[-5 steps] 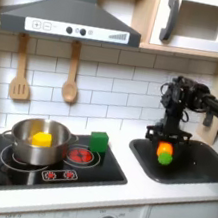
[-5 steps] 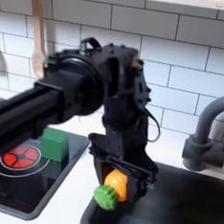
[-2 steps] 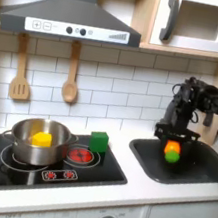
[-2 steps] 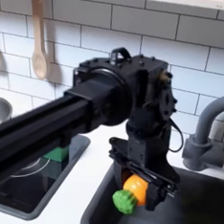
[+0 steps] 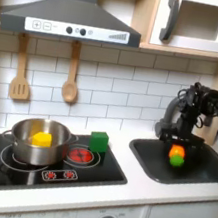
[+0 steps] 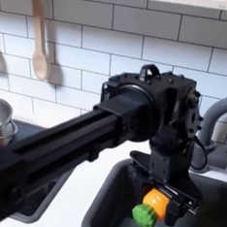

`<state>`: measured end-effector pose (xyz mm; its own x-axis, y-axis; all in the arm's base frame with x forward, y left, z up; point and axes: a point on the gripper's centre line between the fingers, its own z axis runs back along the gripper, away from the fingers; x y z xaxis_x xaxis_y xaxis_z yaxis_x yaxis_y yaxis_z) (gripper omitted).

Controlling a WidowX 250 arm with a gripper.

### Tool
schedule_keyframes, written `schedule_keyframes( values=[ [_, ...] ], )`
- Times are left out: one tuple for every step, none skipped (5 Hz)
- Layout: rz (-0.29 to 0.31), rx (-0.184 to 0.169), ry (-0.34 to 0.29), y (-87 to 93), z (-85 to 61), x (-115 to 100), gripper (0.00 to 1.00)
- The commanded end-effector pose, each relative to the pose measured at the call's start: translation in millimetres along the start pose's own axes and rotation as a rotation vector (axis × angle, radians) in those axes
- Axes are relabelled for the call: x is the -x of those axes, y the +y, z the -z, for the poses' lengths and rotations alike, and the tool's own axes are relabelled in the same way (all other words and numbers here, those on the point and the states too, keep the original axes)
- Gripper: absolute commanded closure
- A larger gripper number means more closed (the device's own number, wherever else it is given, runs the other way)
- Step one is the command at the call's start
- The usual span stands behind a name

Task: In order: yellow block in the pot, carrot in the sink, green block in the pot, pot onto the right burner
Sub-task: 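Put the carrot in the sink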

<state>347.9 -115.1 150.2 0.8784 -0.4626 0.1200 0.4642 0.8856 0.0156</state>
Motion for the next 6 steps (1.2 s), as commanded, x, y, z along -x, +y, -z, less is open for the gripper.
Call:
schedule_keyframes(
  values=[
    [-0.017,-0.005,0.056,11.3,27.3,1.1,1.00],
    [-0.016,-0.001,0.066,15.4,36.1,-1.7,1.00],
    [-0.029,0.000,0.084,21.4,43.5,2.1,1.00],
    [-0.030,0.021,0.093,22.3,49.3,4.6,1.00],
    [-0.007,0.003,0.097,20.3,52.8,4.3,1.00],
    [-0.025,0.023,0.118,22.1,61.1,10.2,1.00]
  ],
)
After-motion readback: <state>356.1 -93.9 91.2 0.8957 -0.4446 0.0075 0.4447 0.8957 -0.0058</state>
